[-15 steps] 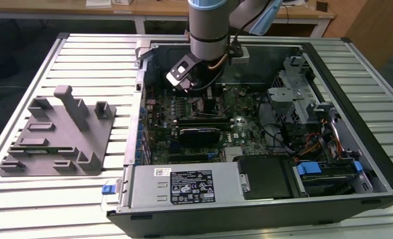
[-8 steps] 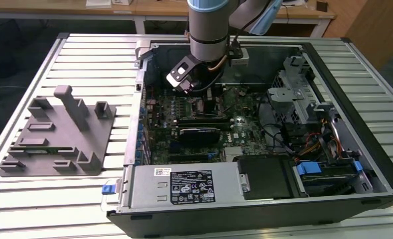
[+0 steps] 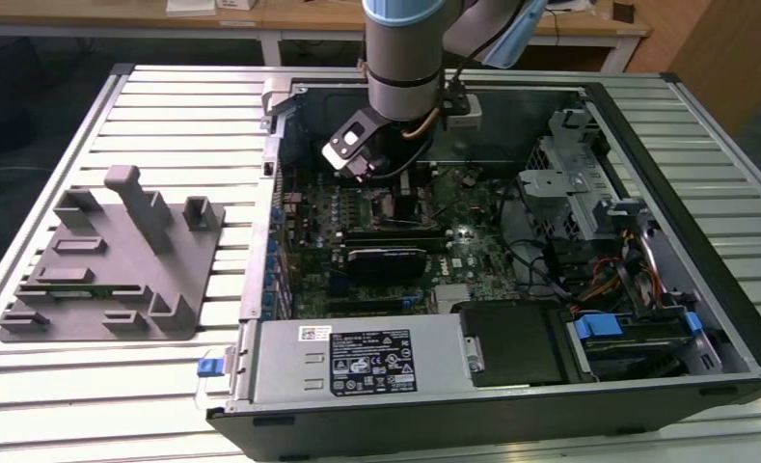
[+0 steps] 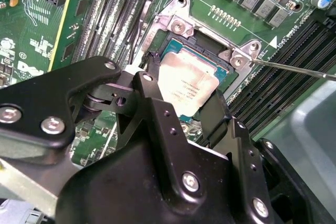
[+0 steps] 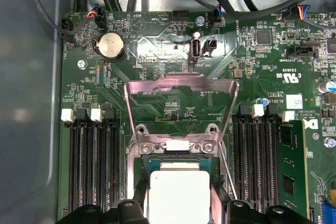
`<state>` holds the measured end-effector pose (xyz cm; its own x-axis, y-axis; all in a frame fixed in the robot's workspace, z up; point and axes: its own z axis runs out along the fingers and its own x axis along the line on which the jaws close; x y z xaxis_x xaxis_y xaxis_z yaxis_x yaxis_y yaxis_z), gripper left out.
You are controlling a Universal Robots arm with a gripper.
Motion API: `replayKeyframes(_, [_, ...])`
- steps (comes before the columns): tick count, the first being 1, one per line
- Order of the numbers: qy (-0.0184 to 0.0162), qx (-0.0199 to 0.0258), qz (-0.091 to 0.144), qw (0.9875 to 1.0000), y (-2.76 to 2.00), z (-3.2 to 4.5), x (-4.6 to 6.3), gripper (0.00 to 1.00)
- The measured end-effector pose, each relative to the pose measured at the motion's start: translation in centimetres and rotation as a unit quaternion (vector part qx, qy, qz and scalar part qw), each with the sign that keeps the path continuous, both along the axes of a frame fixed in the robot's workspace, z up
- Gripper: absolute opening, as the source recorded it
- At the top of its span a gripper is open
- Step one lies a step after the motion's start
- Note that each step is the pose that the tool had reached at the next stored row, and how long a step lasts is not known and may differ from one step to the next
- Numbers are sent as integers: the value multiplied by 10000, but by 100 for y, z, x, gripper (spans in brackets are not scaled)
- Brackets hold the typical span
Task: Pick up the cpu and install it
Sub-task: 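Place the cpu into insertion slot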
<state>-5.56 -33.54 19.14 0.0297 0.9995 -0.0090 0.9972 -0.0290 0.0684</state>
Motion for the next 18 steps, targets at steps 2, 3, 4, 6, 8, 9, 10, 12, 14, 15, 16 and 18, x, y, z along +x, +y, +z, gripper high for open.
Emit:
replayKeyframes(2, [1, 0, -8, 10000, 0, -2, 0, 54])
replayKeyframes(3, [0, 1, -11, 10000, -1, -4, 0, 54])
replayKeyframes(4, [0, 3, -13, 10000, -1, -6, -1, 54])
replayKeyframes(6, [0, 11, -15, 10000, 0, -9, 0, 54])
replayKeyframes(8, [0, 13, -16, 10000, 0, -10, 0, 54])
replayKeyframes(9, [0, 13, -16, 10000, 0, -10, 0, 54])
replayKeyframes(10, [0, 13, -16, 10000, 0, -9, 0, 54])
replayKeyframes(12, [0, 13, -15, 10000, 0, -10, 2, 54])
replayKeyframes(14, [-1, 13, -16, 10000, 0, -10, 3, 54])
replayKeyframes(15, [-1, 13, -15, 10000, 0, -10, 3, 54])
replayKeyframes(16, [-1, 13, -16, 10000, 0, -10, 4, 54])
replayKeyframes(18, [0, 13, -15, 10000, 0, -10, 6, 54])
